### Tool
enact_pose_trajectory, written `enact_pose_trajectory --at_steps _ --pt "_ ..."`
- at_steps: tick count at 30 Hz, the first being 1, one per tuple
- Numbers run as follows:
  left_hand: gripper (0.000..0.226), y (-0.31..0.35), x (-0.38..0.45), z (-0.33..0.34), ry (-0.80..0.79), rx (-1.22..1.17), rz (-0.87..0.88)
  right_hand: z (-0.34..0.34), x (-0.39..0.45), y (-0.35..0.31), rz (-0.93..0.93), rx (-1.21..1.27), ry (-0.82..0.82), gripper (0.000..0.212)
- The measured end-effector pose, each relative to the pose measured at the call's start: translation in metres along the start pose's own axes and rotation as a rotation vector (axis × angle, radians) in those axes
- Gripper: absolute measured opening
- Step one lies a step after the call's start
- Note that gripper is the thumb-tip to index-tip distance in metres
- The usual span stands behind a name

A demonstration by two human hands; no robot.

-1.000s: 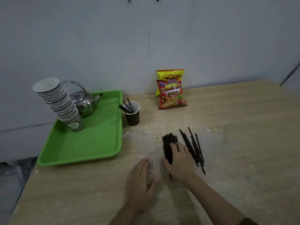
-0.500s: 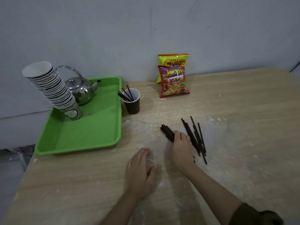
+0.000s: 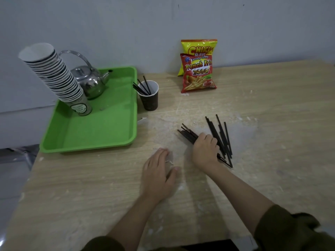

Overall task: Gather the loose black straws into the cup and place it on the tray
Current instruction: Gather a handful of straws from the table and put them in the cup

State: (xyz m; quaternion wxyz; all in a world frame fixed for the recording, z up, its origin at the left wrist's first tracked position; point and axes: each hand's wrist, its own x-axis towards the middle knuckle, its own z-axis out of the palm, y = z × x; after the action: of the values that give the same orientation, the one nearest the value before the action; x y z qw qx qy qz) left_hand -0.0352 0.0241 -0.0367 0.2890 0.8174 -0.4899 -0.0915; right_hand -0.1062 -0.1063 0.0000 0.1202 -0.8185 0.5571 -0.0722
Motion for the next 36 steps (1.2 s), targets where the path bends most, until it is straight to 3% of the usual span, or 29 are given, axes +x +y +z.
enact_pose_trajectory --at_steps 4,11,14,19,22,25,29,36 --pt "0.065 0.001 0.0 -0.001 -0.009 -0.004 0.001 0.002 0.002 0.01 0.011 -0.015 -0.087 0.021" --pt "0.066 0.002 0.0 -0.002 -0.01 -0.016 -0.011 0.003 -0.005 -0.002 0.042 0.073 -0.021 0.013" --pt "0.065 0.003 0.0 -0.002 -0.001 -0.021 -0.016 0.0 -0.005 -0.002 0.049 0.025 -0.071 0.024" --pt "0.064 0.005 0.0 -0.003 0.009 -0.025 -0.014 0.008 -0.009 -0.004 0.026 -0.007 0.046 0.031" --pt "0.063 0.004 0.0 -0.004 0.015 -0.035 -0.003 0.009 -0.005 -0.005 0.054 -0.037 -0.022 0.037" --pt "0.063 0.003 0.0 -0.003 0.024 -0.042 -0.002 0.005 -0.003 -0.011 0.107 0.039 -0.093 0.013" --pt "0.062 0.002 0.0 -0.002 0.031 -0.044 0.008 0.003 0.007 -0.012 0.148 0.007 -0.071 0.025" --pt "0.055 0.002 0.001 -0.004 0.02 -0.024 0.013 0.005 0.015 -0.006 0.076 -0.119 -0.046 0.013"
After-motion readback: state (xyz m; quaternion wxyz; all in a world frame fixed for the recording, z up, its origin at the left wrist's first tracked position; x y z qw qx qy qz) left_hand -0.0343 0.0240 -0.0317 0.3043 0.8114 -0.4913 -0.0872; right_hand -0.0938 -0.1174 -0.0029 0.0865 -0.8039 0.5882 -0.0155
